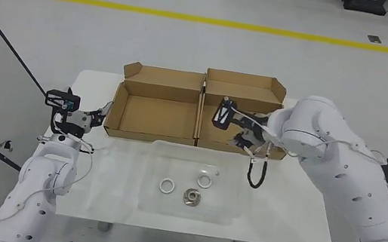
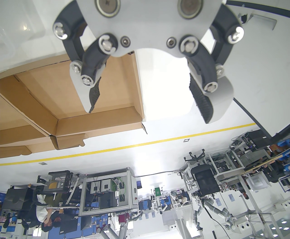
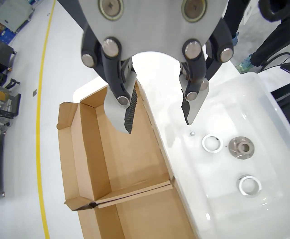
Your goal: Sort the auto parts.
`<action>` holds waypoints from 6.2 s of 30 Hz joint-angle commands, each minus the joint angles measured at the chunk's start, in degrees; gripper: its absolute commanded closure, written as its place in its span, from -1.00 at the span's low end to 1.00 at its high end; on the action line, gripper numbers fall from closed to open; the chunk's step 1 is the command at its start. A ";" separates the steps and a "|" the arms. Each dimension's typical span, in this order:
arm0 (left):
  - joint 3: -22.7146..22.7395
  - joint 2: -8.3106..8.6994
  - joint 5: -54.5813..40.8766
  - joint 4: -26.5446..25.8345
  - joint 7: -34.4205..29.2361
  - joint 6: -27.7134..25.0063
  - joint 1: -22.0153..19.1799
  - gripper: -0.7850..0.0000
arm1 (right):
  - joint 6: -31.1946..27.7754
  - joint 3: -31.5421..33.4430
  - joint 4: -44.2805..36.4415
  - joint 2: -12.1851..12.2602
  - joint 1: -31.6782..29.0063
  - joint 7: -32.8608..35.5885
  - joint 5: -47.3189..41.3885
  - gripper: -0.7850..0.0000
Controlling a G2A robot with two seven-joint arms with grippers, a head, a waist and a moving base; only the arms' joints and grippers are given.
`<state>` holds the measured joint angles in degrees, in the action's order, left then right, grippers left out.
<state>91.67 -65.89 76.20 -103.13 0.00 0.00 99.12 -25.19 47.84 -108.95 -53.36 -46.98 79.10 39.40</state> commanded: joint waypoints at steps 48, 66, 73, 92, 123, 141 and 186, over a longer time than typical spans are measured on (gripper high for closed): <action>0.00 0.00 0.00 0.00 0.00 0.00 0.00 -1.00 | 5.75 -26.12 -2.18 0.62 7.31 5.74 -5.34 -1.00; 0.00 0.00 0.00 0.00 0.00 0.00 0.00 -1.00 | 5.43 -30.65 9.58 -3.99 8.11 1.97 -2.23 -0.34; 0.00 0.00 0.00 0.00 0.00 0.00 0.00 -1.00 | 6.09 -31.13 11.90 -5.16 7.97 1.42 -0.41 -0.03; 0.00 0.00 0.00 0.00 0.00 0.00 0.00 -1.00 | 6.86 -31.13 15.98 -7.33 6.82 0.17 3.33 0.09; 0.00 0.00 0.00 0.00 0.00 0.00 0.00 -1.00 | 5.29 -28.72 17.61 -8.73 4.42 -1.47 6.71 0.36; 0.00 0.00 0.00 0.00 0.00 0.00 0.00 -1.00 | 5.01 -27.56 18.38 -9.63 3.83 0.21 6.69 0.56; 0.00 0.00 0.00 0.00 0.00 0.00 0.00 -1.00 | 4.60 -22.58 15.53 -8.99 0.92 3.71 8.02 0.16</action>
<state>91.67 -65.89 76.20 -103.13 0.00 0.00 99.12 -20.62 25.31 -93.35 -62.29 -46.08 82.81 47.16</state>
